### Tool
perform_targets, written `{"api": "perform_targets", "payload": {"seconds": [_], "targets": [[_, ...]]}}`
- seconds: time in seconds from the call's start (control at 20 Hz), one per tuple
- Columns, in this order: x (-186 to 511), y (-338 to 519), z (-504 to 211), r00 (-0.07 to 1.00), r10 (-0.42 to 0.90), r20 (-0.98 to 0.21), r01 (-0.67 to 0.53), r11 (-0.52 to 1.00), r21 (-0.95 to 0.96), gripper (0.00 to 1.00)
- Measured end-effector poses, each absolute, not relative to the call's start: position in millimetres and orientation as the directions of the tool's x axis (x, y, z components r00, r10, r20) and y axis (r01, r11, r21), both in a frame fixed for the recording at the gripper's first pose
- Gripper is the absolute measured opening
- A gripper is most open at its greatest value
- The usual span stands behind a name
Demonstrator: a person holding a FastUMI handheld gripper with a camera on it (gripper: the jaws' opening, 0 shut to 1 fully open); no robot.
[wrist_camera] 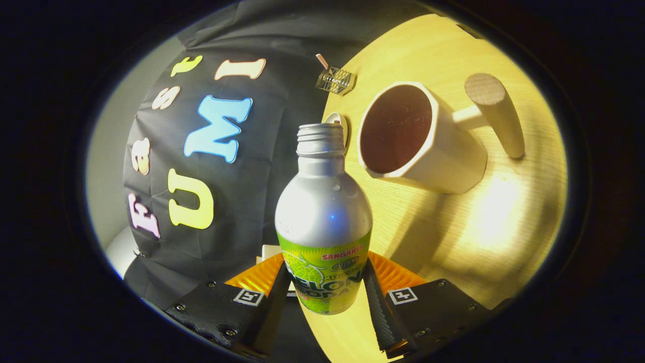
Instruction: Take the bottle from table, then pour the juice into the cup, finally place the bottle on the coaster
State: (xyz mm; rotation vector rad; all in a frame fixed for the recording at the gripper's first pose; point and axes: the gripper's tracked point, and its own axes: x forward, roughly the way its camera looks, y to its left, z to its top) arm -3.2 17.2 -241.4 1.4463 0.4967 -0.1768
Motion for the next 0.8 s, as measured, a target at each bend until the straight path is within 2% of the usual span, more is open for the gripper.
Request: {"api": "perform_targets", "payload": {"seconds": [0.8], "targets": [[10.0,18.2,-218.5,0.899,0.180,-0.399,0.426,-0.149,0.893,0.74]]}}
